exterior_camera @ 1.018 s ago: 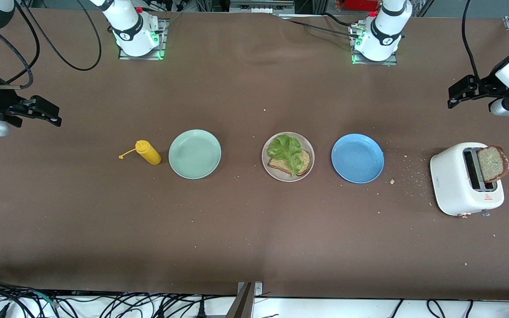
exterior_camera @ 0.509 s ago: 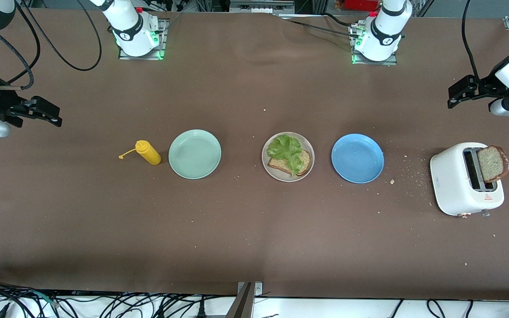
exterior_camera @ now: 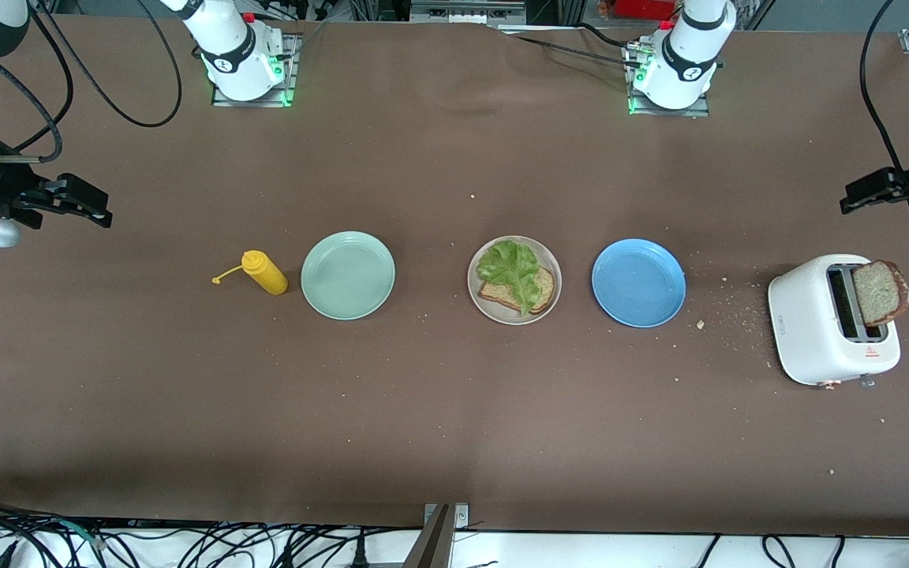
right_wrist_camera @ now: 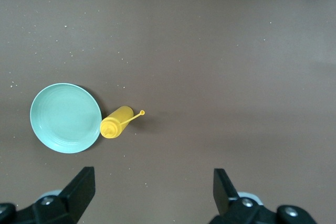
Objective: Make sandwich in beige plate with both arms
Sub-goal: 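Reach the left gripper down to the bread slice in the toaster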
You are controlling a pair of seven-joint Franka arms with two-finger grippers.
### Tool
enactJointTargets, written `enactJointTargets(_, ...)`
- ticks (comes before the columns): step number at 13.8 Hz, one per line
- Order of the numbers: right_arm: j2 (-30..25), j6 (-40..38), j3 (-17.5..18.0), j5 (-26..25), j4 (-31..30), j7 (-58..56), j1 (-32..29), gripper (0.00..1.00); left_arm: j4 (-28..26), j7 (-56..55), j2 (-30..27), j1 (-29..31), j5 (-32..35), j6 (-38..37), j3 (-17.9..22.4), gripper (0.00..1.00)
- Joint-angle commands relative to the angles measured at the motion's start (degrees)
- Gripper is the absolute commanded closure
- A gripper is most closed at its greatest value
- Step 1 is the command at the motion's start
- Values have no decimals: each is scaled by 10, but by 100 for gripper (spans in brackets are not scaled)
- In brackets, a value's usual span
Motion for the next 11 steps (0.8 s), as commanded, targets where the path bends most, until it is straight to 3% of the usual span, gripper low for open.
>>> enactJointTargets(1,3,-1,1,-9,4,8,2,0,68,33,81,38,-6,-3,-2,0)
enactJointTargets(3,3,0,1,-9,2,8,2,0,95,71,121,59,-7,7,-2,0)
enactJointTargets(6,3,0,1,-9,2,8,2,0,94,119,153,87,15,93,-2,0)
enactJointTargets(11,3,1,1,-9,1,9,3,0,89,165,201,117,4,166,-3,1)
